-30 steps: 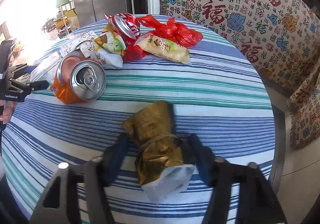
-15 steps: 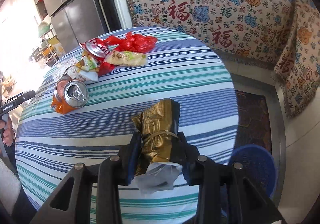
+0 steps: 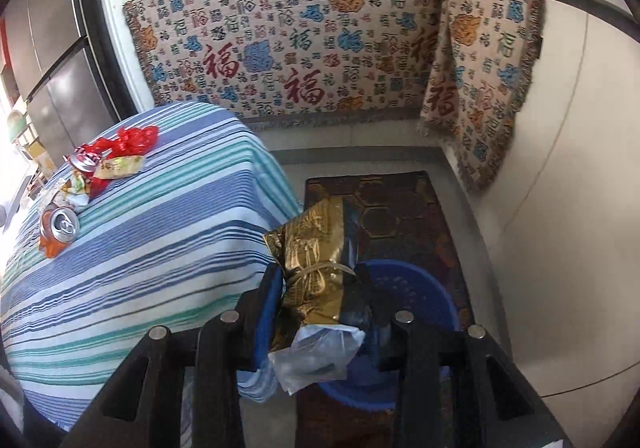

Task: Collect trash
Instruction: 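Carry both items over the blue wastebasket and open both grippers to drop them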

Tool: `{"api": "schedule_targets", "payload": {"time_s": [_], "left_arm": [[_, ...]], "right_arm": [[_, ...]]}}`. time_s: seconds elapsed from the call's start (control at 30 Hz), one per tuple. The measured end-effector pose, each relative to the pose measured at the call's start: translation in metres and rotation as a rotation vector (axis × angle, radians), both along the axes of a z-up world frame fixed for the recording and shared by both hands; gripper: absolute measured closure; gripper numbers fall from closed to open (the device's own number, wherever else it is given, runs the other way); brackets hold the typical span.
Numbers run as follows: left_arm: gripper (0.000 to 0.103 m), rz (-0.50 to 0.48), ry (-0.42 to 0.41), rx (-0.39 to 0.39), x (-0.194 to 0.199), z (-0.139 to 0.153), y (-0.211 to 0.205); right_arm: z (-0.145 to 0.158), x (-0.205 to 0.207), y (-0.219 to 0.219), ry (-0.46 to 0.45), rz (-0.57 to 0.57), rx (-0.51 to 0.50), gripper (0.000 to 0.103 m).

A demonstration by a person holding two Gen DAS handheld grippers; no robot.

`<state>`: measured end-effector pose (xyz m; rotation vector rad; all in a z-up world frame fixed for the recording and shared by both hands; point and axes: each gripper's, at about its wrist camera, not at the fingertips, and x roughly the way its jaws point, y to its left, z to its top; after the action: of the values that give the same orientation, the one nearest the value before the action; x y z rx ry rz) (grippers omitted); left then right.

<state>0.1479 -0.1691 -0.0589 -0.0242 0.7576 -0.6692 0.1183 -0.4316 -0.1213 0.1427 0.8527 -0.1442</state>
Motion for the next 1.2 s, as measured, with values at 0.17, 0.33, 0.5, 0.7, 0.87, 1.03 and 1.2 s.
{"api": "schedule_targets", "payload": {"time_s": [0.17,0.33,0.5,0.7,0.87,1.03,1.2], "left_arm": [[0.041,-0.132,0.063,-0.005,0.002,-0.021,-0.106],[0.041,-0.211,0.105,0.043,0.008,-0.056,-0.192],[0.041,-0.24,0.145,0.073,0.021,-0.083,-0.237],[0.041,-0.259,0.177,0.097,0.037,-0.1,-0.271],[0.04,-0.273,0.196,0.1,0.048,-0.11,-0.289],[0.019,-0.287,0.227,0.089,0.059,-0.115,-0.306],[0.016,-0.277,0.198,0.084,0.057,-0.111,-0.304]], "right_arm": [[-0.004,-0.017,-0.045,0.014,-0.066,-0.051,0.066],[-0.022,-0.027,-0.084,0.011,-0.11,0.0,0.066],[-0.037,-0.025,-0.1,0.042,-0.115,0.013,0.066],[-0.048,-0.021,-0.108,0.079,-0.125,0.004,0.066],[-0.056,-0.018,-0.109,0.09,-0.118,-0.002,0.063],[-0.059,-0.016,-0.108,0.089,-0.105,-0.016,0.04],[-0.055,-0.018,-0.111,0.08,-0.119,-0.024,0.04]]}}
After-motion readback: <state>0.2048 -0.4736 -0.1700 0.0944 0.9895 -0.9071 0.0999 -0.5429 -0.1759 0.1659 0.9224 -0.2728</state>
